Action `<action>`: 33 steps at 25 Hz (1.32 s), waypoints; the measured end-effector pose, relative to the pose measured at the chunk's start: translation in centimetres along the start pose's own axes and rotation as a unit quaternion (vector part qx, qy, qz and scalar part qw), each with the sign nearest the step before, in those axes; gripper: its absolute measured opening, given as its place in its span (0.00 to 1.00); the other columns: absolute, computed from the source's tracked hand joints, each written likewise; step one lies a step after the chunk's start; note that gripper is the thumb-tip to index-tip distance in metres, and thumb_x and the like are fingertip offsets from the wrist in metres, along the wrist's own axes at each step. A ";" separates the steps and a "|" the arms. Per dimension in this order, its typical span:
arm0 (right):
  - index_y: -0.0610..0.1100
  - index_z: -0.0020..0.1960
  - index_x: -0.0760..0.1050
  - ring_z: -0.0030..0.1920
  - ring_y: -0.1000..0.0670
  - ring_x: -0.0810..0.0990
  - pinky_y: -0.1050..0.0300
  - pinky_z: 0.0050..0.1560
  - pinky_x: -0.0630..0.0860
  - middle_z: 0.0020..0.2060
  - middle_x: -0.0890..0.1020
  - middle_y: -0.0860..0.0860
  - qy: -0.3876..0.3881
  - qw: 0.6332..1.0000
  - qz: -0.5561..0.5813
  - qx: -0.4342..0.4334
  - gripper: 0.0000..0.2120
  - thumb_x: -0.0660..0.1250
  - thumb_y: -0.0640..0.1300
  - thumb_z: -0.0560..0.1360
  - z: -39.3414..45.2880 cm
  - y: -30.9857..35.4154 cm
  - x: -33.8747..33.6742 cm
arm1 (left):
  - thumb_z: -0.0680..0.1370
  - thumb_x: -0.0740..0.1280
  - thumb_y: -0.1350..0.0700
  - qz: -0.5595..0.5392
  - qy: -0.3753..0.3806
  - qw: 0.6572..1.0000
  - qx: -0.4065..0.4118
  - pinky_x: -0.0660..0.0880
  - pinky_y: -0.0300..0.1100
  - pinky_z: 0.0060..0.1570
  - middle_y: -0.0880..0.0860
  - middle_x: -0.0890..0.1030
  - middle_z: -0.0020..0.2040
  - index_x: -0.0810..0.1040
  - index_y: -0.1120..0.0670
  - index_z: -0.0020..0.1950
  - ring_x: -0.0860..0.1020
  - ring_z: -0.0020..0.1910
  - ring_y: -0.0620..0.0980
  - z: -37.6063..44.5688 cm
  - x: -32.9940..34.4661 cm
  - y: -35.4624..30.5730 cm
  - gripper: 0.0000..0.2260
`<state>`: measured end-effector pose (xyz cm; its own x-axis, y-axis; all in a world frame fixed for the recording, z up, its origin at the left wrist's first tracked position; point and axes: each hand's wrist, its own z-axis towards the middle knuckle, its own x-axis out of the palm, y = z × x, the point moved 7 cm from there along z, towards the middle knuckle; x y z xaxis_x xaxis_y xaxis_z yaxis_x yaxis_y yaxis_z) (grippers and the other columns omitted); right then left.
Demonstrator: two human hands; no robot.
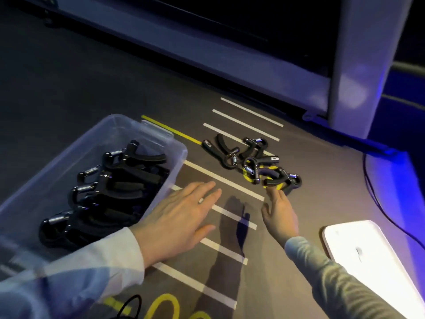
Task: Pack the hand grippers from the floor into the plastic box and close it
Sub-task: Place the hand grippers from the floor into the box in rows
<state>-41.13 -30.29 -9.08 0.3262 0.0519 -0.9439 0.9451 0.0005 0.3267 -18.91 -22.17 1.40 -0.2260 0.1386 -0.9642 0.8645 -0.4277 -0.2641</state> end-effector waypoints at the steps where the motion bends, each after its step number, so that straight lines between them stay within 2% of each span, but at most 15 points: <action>1: 0.46 0.67 0.67 0.61 0.44 0.74 0.50 0.53 0.75 0.61 0.74 0.47 0.008 1.000 -0.014 0.011 0.21 0.62 0.40 0.74 0.4 -1.4 0.1 | 0.76 0.63 0.45 -0.003 0.001 1.000 0.016 0.68 0.45 0.64 0.53 0.62 0.73 0.61 0.54 0.73 0.65 0.70 0.51 0.5 0.3 -0.9 0.29; 4: 0.46 0.68 0.65 0.61 0.42 0.73 0.48 0.52 0.76 0.61 0.72 0.46 0.041 0.995 -0.088 0.018 0.22 0.62 0.40 0.75 2.3 -4.3 0.4 | 0.74 0.62 0.44 -0.028 0.001 0.999 0.041 0.74 0.42 0.55 0.53 0.71 0.68 0.68 0.55 0.69 0.73 0.64 0.50 2.0 0.8 -3.1 0.26; 7: 0.47 0.70 0.62 0.62 0.43 0.72 0.48 0.52 0.76 0.64 0.70 0.48 0.094 0.980 -0.174 -0.009 0.23 0.61 0.39 0.76 4.1 -5.9 1.5 | 0.74 0.55 0.41 -0.059 0.011 0.998 0.032 0.74 0.40 0.55 0.50 0.72 0.67 0.68 0.53 0.69 0.74 0.63 0.47 2.9 2.1 -3.6 0.27; 10: 0.46 0.70 0.62 0.62 0.44 0.73 0.50 0.53 0.75 0.65 0.69 0.48 0.148 0.953 -0.261 -0.049 0.21 0.57 0.38 0.78 5.2 -7.2 3.1 | 0.75 0.52 0.39 -0.115 0.010 0.993 0.025 0.70 0.39 0.62 0.44 0.64 0.71 0.59 0.48 0.73 0.67 0.68 0.43 3.5 3.3 -3.6 0.28; 13: 0.44 0.71 0.60 0.60 0.44 0.75 0.51 0.52 0.75 0.66 0.67 0.47 0.154 0.940 -0.292 -0.088 0.22 0.56 0.36 0.79 6.1 -7.7 4.1 | 0.70 0.45 0.34 -0.126 0.010 0.992 0.000 0.61 0.30 0.63 0.34 0.56 0.70 0.51 0.41 0.74 0.60 0.68 0.35 2.7 3.9 -3.1 0.33; 16: 0.41 0.71 0.60 0.58 0.43 0.76 0.51 0.51 0.76 0.65 0.68 0.45 0.141 0.928 -0.320 -0.131 0.21 0.56 0.35 0.79 6.7 -7.6 4.7 | 0.72 0.53 0.37 -0.132 0.020 0.991 -0.012 0.66 0.28 0.53 0.36 0.68 0.65 0.58 0.42 0.73 0.72 0.60 0.37 2.3 4.7 -2.3 0.29; 18: 0.40 0.71 0.60 0.58 0.43 0.76 0.52 0.51 0.76 0.64 0.69 0.43 0.136 0.920 -0.334 -0.151 0.20 0.55 0.34 0.79 6.7 -7.6 4.9 | 0.76 0.54 0.40 -0.133 0.010 0.991 -0.011 0.63 0.25 0.55 0.32 0.60 0.65 0.50 0.39 0.73 0.66 0.63 0.33 2.3 4.6 -2.3 0.27; 20: 0.38 0.70 0.60 0.58 0.42 0.75 0.52 0.51 0.75 0.63 0.68 0.43 0.141 0.907 -0.351 -0.182 0.20 0.54 0.33 0.79 6.5 -7.6 5.0 | 0.78 0.54 0.40 -0.146 0.065 0.986 -0.051 0.58 0.26 0.60 0.30 0.51 0.64 0.42 0.38 0.72 0.57 0.67 0.32 2.1 5.7 -2.0 0.27; 22: 0.36 0.67 0.65 0.52 0.42 0.78 0.53 0.46 0.77 0.59 0.72 0.41 0.132 0.900 -0.355 -0.214 0.19 0.60 0.34 0.77 5.8 -7.0 4.5 | 0.77 0.57 0.42 -0.144 0.051 0.987 -0.045 0.62 0.29 0.58 0.33 0.58 0.66 0.49 0.40 0.72 0.63 0.67 0.35 2.1 6.1 -1.5 0.27; 23: 0.35 0.62 0.71 0.43 0.43 0.81 0.53 0.37 0.78 0.53 0.75 0.41 0.131 0.902 -0.351 -0.216 0.18 0.67 0.34 0.72 5.6 -6.9 4.1 | 0.76 0.59 0.42 -0.142 0.043 0.988 -0.046 0.65 0.31 0.55 0.36 0.64 0.67 0.55 0.41 0.72 0.68 0.64 0.38 2.0 6.3 -1.2 0.26; 25: 0.36 0.49 0.79 0.23 0.47 0.77 0.57 0.19 0.70 0.39 0.78 0.42 0.107 0.910 -0.331 -0.224 0.15 0.76 0.35 0.63 4.9 -6.6 3.3 | 0.75 0.60 0.42 -0.128 0.034 0.990 -0.052 0.65 0.32 0.56 0.39 0.65 0.69 0.58 0.43 0.73 0.69 0.64 0.39 2.0 5.7 -0.9 0.27; 26: 0.36 0.49 0.79 0.21 0.47 0.75 0.58 0.17 0.68 0.38 0.78 0.43 0.092 0.920 -0.313 -0.218 0.12 0.73 0.36 0.67 4.5 -6.5 2.6 | 0.77 0.59 0.42 -0.121 0.028 0.991 -0.051 0.61 0.32 0.60 0.36 0.59 0.70 0.55 0.42 0.74 0.64 0.67 0.38 1.8 5.9 -0.6 0.27; 28: 0.36 0.62 0.71 0.32 0.40 0.81 0.52 0.27 0.72 0.47 0.78 0.41 0.059 0.967 -0.200 -0.148 0.14 0.59 0.37 0.78 4.2 -7.1 1.0 | 0.77 0.59 0.43 -0.094 0.051 0.993 -0.056 0.58 0.32 0.62 0.36 0.56 0.70 0.54 0.43 0.74 0.61 0.69 0.38 1.9 5.8 -0.2 0.28; 30: 0.39 0.69 0.62 0.47 0.34 0.81 0.48 0.42 0.74 0.56 0.77 0.37 0.013 0.999 -0.025 -0.025 0.17 0.55 0.37 0.80 3.8 -8.2 -0.7 | 0.74 0.66 0.45 -0.057 0.042 0.997 -0.044 0.67 0.36 0.59 0.45 0.69 0.69 0.64 0.49 0.71 0.71 0.65 0.44 1.6 5.1 0.2 0.28; 33: 0.41 0.72 0.58 0.58 0.32 0.76 0.46 0.56 0.71 0.61 0.76 0.35 -0.079 0.975 0.177 0.105 0.22 0.57 0.38 0.79 2.5 -8.2 -3.5 | 0.73 0.66 0.45 -0.031 0.032 0.997 -0.055 0.72 0.44 0.60 0.52 0.72 0.67 0.68 0.53 0.69 0.74 0.63 0.50 0.6 4.4 0.6 0.27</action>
<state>-49.96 -32.98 -8.53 0.6152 -0.1422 -0.7755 0.7506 -0.1953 0.6313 -19.65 -22.39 -3.03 -0.2544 0.2205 -0.9416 0.8949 -0.3156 -0.3157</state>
